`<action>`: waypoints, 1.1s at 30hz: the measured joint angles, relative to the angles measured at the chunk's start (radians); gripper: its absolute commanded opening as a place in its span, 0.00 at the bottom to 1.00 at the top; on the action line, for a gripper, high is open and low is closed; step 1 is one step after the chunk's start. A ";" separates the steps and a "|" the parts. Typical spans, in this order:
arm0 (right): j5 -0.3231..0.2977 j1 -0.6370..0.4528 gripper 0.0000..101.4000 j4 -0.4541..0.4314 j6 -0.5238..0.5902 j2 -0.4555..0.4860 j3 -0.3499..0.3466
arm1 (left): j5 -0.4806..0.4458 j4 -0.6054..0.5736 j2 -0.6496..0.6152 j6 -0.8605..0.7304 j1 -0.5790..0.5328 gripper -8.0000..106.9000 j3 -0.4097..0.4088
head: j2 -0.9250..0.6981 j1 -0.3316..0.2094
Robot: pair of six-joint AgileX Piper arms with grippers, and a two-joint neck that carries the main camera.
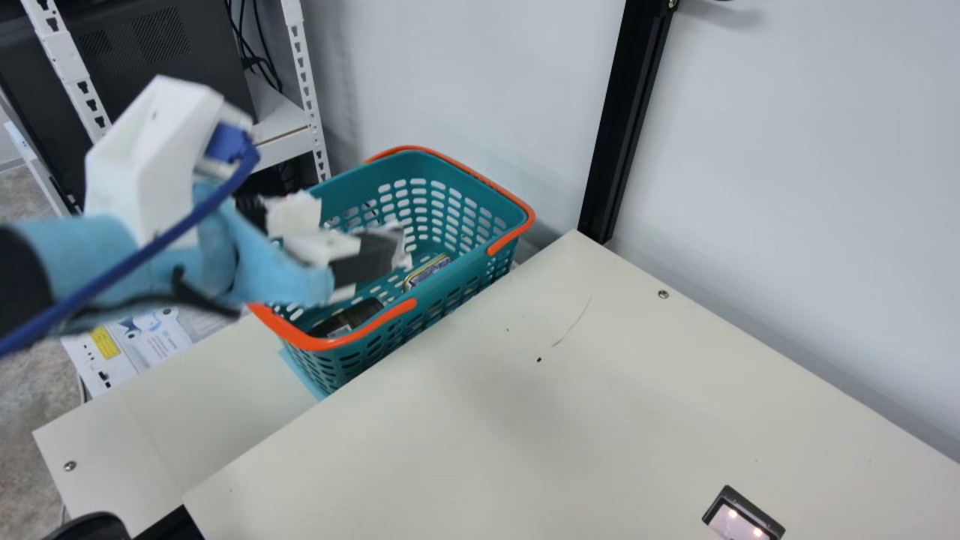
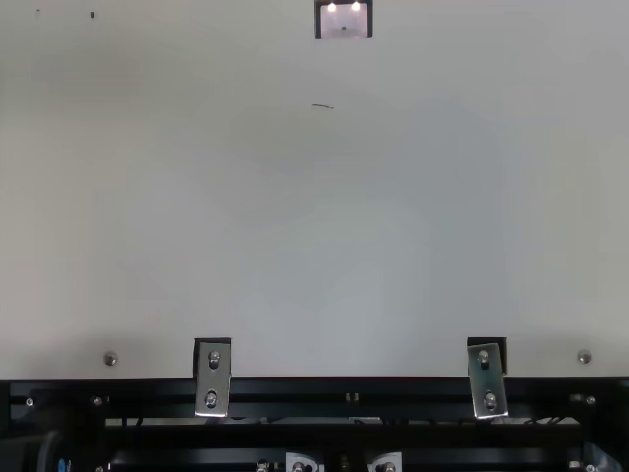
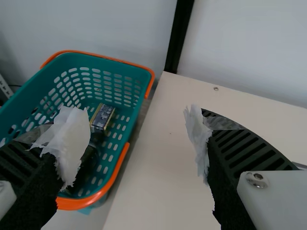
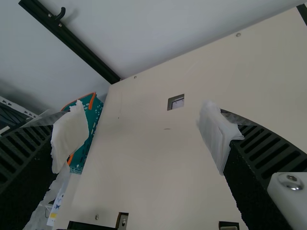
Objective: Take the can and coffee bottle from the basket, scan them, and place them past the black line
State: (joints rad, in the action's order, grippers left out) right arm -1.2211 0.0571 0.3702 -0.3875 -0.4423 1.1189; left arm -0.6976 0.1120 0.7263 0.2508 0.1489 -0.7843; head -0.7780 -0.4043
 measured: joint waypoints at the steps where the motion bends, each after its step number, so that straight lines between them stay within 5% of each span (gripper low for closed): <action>1: 0.000 0.000 1.00 0.000 0.000 0.000 0.000 | -0.007 -0.009 0.039 -0.014 0.021 0.85 -0.035 | 0.000 0.000; 8: 0.000 0.000 1.00 0.000 0.000 0.000 0.000 | -0.088 -0.139 0.327 -0.205 0.201 0.85 -0.296 | 0.000 0.000; 19: 0.000 0.000 1.00 0.000 0.000 0.000 0.000 | -0.349 -0.255 0.715 -0.489 0.438 0.85 -0.666 | 0.000 0.000; 33: 0.000 0.000 1.00 0.000 0.000 0.000 0.000 | -0.379 -0.215 0.779 -0.461 0.421 0.85 -0.719 | 0.000 0.000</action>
State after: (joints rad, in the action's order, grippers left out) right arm -1.2211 0.0571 0.3702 -0.3875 -0.4423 1.1189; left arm -1.0771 -0.1027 1.5049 -0.2104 0.5700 -1.5030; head -0.7780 -0.4043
